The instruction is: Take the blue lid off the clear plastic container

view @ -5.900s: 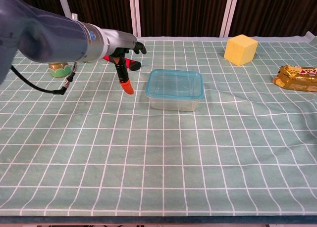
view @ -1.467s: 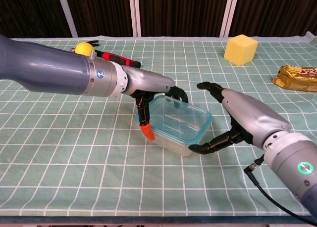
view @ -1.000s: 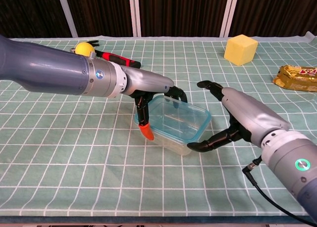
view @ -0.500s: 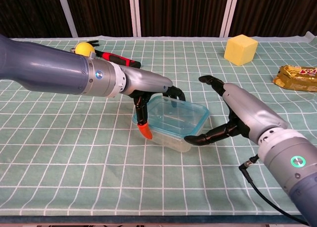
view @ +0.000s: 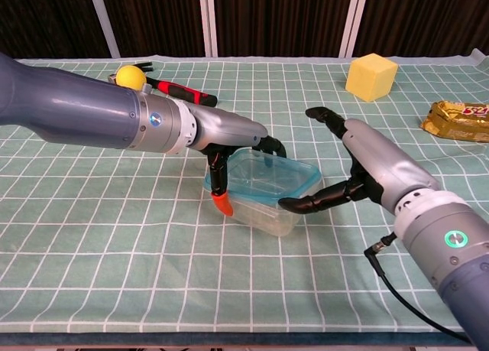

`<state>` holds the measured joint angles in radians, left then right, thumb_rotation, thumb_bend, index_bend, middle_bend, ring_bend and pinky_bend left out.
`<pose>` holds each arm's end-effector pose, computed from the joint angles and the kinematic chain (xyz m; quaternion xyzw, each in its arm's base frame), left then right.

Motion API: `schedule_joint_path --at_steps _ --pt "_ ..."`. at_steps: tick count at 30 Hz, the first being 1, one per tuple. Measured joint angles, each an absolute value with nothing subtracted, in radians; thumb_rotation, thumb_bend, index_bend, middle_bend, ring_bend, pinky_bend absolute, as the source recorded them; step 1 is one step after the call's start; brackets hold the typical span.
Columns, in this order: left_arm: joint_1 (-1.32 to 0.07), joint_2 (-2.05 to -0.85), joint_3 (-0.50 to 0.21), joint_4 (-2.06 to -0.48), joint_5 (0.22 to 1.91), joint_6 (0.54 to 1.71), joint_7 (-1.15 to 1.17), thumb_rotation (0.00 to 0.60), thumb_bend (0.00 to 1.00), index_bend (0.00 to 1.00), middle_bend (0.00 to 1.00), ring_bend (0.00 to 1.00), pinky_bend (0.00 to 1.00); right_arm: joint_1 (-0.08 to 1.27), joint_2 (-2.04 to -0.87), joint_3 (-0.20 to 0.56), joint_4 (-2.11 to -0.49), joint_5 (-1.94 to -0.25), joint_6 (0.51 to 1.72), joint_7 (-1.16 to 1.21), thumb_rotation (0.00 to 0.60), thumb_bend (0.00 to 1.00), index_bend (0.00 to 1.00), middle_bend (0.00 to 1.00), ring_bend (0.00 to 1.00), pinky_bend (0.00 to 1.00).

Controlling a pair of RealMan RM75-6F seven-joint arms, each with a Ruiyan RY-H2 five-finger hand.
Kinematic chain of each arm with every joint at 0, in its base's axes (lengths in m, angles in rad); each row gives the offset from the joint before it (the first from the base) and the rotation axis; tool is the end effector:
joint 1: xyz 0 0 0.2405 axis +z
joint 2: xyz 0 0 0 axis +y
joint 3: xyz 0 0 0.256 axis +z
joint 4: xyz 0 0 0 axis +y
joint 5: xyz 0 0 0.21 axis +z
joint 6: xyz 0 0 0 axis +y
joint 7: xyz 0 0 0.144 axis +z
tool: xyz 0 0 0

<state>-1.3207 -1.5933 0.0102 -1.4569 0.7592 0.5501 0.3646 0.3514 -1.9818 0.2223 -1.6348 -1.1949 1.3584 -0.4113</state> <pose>-0.0373 0.3421 -0.0922 -0.8994 -0.3163 -0.2047 0.2217 -0.1109 -0.2338 -0.0672 0.5168 -0.5605 0.4916 0.4207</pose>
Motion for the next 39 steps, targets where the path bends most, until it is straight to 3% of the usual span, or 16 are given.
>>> schedule_joint_path --at_steps 12,26,32,39 --pt "-1.316 -1.584 -0.012 -1.475 0.761 0.582 0.343 0.600 0.13 0.44 0.48 0.43 0.50 0.356 -1.964 0.194 -1.596 -1.233 1.360 -0.411 0.600 0.22 0.00 0.00 0.00 0.00" --pt "-1.307 -1.556 -0.020 -1.472 0.813 0.512 0.278 0.600 0.13 0.43 0.48 0.43 0.50 0.374 -2.002 0.189 -1.459 -1.319 1.367 -0.321 0.600 0.22 0.00 0.00 0.00 0.00" --pt "-1.310 -1.562 -0.015 -1.465 0.824 0.503 0.270 0.600 0.13 0.43 0.48 0.43 0.50 0.380 -2.006 0.201 -1.455 -1.320 1.365 -0.315 0.600 0.39 0.00 0.00 0.00 0.00" --pt "-1.315 -1.560 -0.011 -1.466 0.825 0.502 0.266 0.600 0.13 0.43 0.48 0.43 0.50 0.383 -2.005 0.207 -1.457 -1.320 1.362 -0.311 0.600 0.70 0.00 0.00 0.00 0.00"
